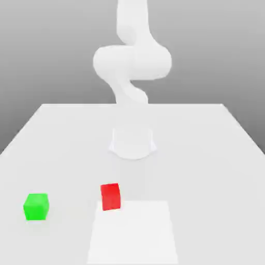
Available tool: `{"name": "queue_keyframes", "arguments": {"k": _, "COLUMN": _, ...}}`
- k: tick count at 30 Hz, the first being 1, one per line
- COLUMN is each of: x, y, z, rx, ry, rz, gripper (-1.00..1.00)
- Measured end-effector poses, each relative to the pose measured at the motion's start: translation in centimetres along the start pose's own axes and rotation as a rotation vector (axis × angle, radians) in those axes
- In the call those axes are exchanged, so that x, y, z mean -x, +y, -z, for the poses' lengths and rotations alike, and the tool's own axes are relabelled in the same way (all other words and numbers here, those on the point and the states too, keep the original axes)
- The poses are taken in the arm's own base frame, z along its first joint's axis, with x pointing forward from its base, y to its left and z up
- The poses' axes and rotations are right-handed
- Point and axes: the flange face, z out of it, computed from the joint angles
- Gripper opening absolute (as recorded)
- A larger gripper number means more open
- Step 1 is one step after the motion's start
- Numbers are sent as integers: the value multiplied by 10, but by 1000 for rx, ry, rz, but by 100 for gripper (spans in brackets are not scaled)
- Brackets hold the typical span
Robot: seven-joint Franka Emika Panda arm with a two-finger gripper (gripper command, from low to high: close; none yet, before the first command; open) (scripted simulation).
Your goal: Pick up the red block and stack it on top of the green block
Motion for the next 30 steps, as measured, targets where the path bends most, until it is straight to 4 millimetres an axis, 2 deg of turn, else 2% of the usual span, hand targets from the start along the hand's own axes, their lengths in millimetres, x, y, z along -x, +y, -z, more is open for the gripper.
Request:
{"name": "queue_keyframes", "arguments": {"k": 1, "x": -1, "y": 9, "z": -29, "rx": -12, "ry": -80, "rz": 49, "gripper": 0}}
{"name": "queue_keyframes", "arguments": {"k": 2, "x": -1, "y": 9, "z": -29, "rx": -12, "ry": -80, "rz": 49, "gripper": 0}}
{"name": "queue_keyframes", "arguments": {"k": 5, "x": 9, "y": 30, "z": -106, "rx": -45, "ry": -279, "rz": 180, "gripper": 0}}
{"name": "queue_keyframes", "arguments": {"k": 8, "x": 25, "y": 44, "z": -156, "rx": -69, "ry": -399, "rz": 265, "gripper": 0}}
{"name": "queue_keyframes", "arguments": {"k": 10, "x": 25, "y": 44, "z": -156, "rx": -69, "ry": -399, "rz": 265, "gripper": 0}}
{"name": "queue_keyframes", "arguments": {"k": 11, "x": 36, "y": 51, "z": -179, "rx": -80, "ry": -452, "rz": 306, "gripper": 0}}
{"name": "queue_keyframes", "arguments": {"k": 14, "x": 36, "y": 51, "z": -179, "rx": -80, "ry": -452, "rz": 306, "gripper": 0}}
{"name": "queue_keyframes", "arguments": {"k": 15, "x": 48, "y": 59, "z": -200, "rx": -90, "ry": -501, "rz": 346, "gripper": 0}}
{"name": "queue_keyframes", "arguments": {"k": 16, "x": 48, "y": 59, "z": -200, "rx": -90, "ry": -501, "rz": 346, "gripper": 0}}
{"name": "queue_keyframes", "arguments": {"k": 18, "x": 75, "y": 76, "z": -240, "rx": -109, "ry": -596, "rz": 427, "gripper": 0}}
{"name": "queue_keyframes", "arguments": {"k": 21, "x": 75, "y": 76, "z": -240, "rx": -109, "ry": -596, "rz": 427, "gripper": 0}}
{"name": "queue_keyframes", "arguments": {"k": 22, "x": 90, "y": 86, "z": -258, "rx": -118, "ry": -639, "rz": 469, "gripper": 0}}
{"name": "queue_keyframes", "arguments": {"k": 25, "x": 90, "y": 86, "z": -258, "rx": -118, "ry": -639, "rz": 469, "gripper": 0}}
{"name": "queue_keyframes", "arguments": {"k": 26, "x": 106, "y": 98, "z": -274, "rx": -125, "ry": -681, "rz": 514, "gripper": 0}}
{"name": "queue_keyframes", "arguments": {"k": 27, "x": 106, "y": 98, "z": -274, "rx": -125, "ry": -681, "rz": 514, "gripper": 0}}
{"name": "queue_keyframes", "arguments": {"k": 29, "x": 138, "y": 123, "z": -305, "rx": -137, "ry": -761, "rz": 610, "gripper": 0}}
{"name": "queue_keyframes", "arguments": {"k": 30, "x": 138, "y": 123, "z": -305, "rx": -137, "ry": -761, "rz": 610, "gripper": 0}}
